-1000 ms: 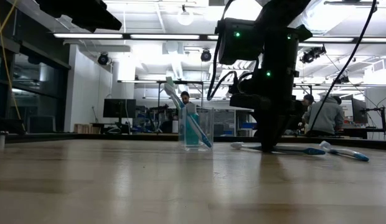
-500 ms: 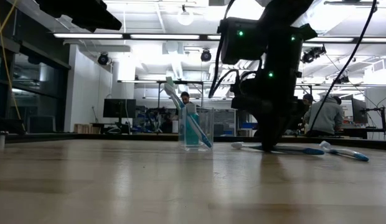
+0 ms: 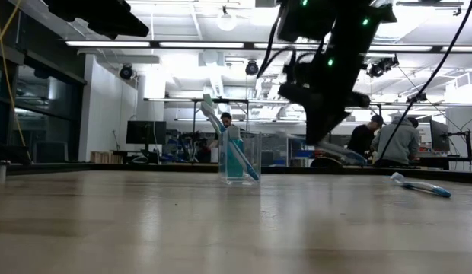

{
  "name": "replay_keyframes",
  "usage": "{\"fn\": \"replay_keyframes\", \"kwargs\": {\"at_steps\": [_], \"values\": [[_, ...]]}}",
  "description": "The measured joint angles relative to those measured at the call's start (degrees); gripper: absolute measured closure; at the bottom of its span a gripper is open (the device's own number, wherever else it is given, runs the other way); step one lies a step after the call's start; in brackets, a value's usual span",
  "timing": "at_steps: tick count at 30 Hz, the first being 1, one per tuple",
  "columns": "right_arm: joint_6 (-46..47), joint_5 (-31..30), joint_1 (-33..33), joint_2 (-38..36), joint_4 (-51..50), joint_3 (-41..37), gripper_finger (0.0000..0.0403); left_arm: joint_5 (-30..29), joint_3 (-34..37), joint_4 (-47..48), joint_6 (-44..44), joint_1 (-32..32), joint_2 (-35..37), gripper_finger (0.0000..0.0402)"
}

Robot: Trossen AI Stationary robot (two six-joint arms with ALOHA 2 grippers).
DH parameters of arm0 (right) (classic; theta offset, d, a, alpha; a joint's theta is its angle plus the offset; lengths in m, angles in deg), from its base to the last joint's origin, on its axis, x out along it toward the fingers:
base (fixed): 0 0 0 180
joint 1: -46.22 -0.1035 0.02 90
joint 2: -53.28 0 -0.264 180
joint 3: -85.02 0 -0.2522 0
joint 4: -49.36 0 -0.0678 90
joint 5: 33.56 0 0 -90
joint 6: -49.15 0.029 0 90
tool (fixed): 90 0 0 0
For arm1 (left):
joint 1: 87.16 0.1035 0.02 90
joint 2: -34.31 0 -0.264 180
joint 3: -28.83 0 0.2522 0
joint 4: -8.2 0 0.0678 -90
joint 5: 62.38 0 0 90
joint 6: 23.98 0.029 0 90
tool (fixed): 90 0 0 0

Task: Pick & Place toothbrushing station
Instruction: Put the left blue toothbrush into the transparent organizer

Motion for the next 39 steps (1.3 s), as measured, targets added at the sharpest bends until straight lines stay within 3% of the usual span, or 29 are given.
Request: {"fn": "replay_keyframes", "kwargs": {"at_steps": [9,22,39], "values": [[-3.8,-11.0,-5.1,-4.0,4.8,0.1,0.0396,0.0,0.0,0.0,0.0,0.0,0.0,0.0291],[-22.7,-28.8,-11.1,-4.2,27.7,0.2,0.0396,0.0,0.0,-0.3,0.0,0.0,0.0,0.0291],[-39.6,-32.4,-11.2,3.9,52.6,0.2,0.0396,0.0,0.0,-0.2,0.1,0.0,0.0,0.0291]]}}
